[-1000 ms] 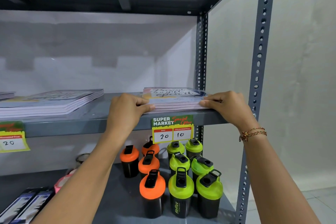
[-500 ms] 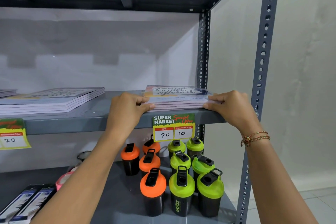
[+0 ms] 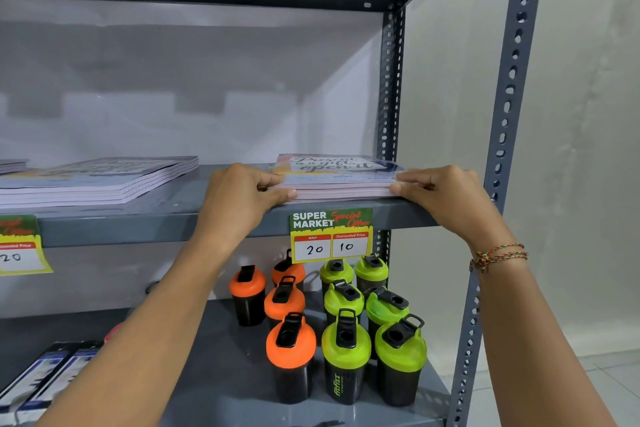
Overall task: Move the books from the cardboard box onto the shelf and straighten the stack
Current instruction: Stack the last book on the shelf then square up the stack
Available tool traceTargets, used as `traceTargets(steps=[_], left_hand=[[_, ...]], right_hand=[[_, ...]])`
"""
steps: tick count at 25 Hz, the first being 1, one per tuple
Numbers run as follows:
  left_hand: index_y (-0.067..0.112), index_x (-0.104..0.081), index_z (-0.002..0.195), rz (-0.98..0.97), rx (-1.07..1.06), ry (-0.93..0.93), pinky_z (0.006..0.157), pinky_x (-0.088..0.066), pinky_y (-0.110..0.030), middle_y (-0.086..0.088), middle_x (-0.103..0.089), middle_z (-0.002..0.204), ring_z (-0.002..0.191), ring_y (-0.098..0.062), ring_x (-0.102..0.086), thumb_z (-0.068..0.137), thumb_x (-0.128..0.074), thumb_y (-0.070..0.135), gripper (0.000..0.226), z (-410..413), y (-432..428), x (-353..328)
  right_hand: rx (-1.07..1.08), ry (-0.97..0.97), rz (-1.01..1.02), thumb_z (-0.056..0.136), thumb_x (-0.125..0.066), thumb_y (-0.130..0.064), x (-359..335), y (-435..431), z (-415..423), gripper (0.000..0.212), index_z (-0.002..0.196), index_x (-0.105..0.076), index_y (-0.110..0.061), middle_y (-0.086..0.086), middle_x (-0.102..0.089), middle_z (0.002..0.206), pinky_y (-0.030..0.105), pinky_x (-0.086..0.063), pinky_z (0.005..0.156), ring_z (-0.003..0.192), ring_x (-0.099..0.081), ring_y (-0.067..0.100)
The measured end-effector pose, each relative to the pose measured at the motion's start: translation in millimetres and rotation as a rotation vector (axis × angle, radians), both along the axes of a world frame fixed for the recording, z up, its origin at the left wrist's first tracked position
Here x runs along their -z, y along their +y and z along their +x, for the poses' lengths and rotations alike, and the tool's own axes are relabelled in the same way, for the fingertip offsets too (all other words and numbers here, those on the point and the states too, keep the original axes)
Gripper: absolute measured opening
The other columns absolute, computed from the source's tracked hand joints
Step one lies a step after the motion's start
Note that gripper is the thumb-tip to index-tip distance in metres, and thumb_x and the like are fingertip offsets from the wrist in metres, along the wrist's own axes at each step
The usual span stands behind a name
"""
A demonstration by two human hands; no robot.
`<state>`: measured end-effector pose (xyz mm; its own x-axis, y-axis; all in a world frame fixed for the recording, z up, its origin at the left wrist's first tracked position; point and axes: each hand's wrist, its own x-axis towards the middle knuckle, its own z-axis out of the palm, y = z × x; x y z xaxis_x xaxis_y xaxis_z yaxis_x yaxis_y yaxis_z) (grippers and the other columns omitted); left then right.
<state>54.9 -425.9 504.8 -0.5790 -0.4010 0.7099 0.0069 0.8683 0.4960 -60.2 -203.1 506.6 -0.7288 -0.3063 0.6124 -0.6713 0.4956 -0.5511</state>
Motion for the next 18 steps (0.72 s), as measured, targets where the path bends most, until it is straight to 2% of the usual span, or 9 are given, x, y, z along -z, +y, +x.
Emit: traceTargets(steps=[2,4,6,8,11,13,15,18], left_hand=[[0.012,-0.066,0.115,-0.009,-0.01,-0.005,0.062,-0.029,-0.005,-0.006,-0.072,0.113,0.085,-0.001,-0.052,0.076,-0.075,0.028,0.043,-0.5,-1.0,2.2],[0.011,-0.066,0.115,0.009,-0.004,0.009,0.06,-0.033,-0.002,-0.007,-0.072,0.112,0.085,-0.002,-0.054,0.075,-0.076,0.027,0.044,-1.8,-2.7,3.5],[0.011,-0.066,0.114,0.034,-0.002,0.013,0.057,-0.033,0.01,-0.007,-0.072,0.112,0.085,0.0,-0.053,0.074,-0.077,0.026,0.044,-2.6,-3.7,3.7],[0.011,-0.066,0.114,0.041,-0.005,0.01,0.057,-0.032,0.013,-0.006,-0.072,0.113,0.084,0.0,-0.053,0.075,-0.077,0.026,0.043,-2.4,-3.3,3.2],[0.01,-0.067,0.114,0.041,-0.011,0.018,0.056,-0.036,0.003,-0.009,-0.073,0.109,0.081,-0.003,-0.055,0.074,-0.077,0.026,0.044,-1.9,-1.7,3.4],[0.011,-0.067,0.114,0.037,-0.021,0.017,0.054,-0.038,0.002,-0.009,-0.074,0.107,0.08,-0.004,-0.055,0.074,-0.077,0.026,0.044,-1.8,-1.5,3.3],[0.011,-0.067,0.114,0.034,-0.016,0.014,0.055,-0.037,0.001,-0.007,-0.073,0.11,0.082,-0.002,-0.054,0.074,-0.077,0.025,0.043,-2.3,-2.0,3.0],[0.01,-0.067,0.112,0.028,-0.009,0.016,0.061,-0.033,0.004,-0.006,-0.072,0.113,0.083,0.0,-0.053,0.075,-0.077,0.024,0.041,-1.3,-2.1,2.6]], right_hand=[[0.03,0.0,0.019,0.083,-0.068,-0.033,1.8,0.8,-0.8,0.038,0.117,-0.066,-0.019,0.006,-0.065,0.126,0.025,-0.04,0.099,0.124,-0.05,0.022],[0.042,0.0,0.028,0.081,-0.071,-0.033,2.2,0.1,-3.6,0.04,0.118,-0.065,-0.018,0.007,-0.065,0.125,0.035,-0.044,0.104,0.126,-0.048,0.025],[0.049,-0.007,0.022,0.079,-0.073,-0.033,1.5,-0.2,-5.1,0.04,0.115,-0.067,-0.018,0.006,-0.068,0.122,0.04,-0.047,0.101,0.124,-0.049,0.025],[0.047,-0.01,-0.013,0.077,-0.075,-0.031,1.0,0.1,-6.0,0.039,0.112,-0.069,-0.016,0.006,-0.069,0.118,0.036,-0.048,0.098,0.119,-0.054,0.022],[0.038,-0.04,-0.113,0.074,-0.078,-0.026,2.3,0.3,-6.8,0.04,0.11,-0.07,-0.012,0.01,-0.072,0.112,0.03,-0.047,0.095,0.11,-0.06,0.02],[0.044,-0.048,-0.155,0.072,-0.079,-0.025,3.8,0.1,-6.4,0.041,0.109,-0.07,-0.009,0.012,-0.073,0.106,0.028,-0.048,0.089,0.103,-0.062,0.019],[0.057,-0.029,-0.165,0.073,-0.079,-0.024,4.5,0.3,-4.0,0.04,0.11,-0.07,-0.008,0.013,-0.074,0.104,0.024,-0.044,0.08,0.092,-0.061,0.014],[0.088,-0.003,-0.189,0.075,-0.078,-0.024,6.2,1.3,-2.0,0.038,0.109,-0.07,-0.009,0.013,-0.074,0.105,0.019,-0.039,0.074,0.086,-0.057,0.01]])
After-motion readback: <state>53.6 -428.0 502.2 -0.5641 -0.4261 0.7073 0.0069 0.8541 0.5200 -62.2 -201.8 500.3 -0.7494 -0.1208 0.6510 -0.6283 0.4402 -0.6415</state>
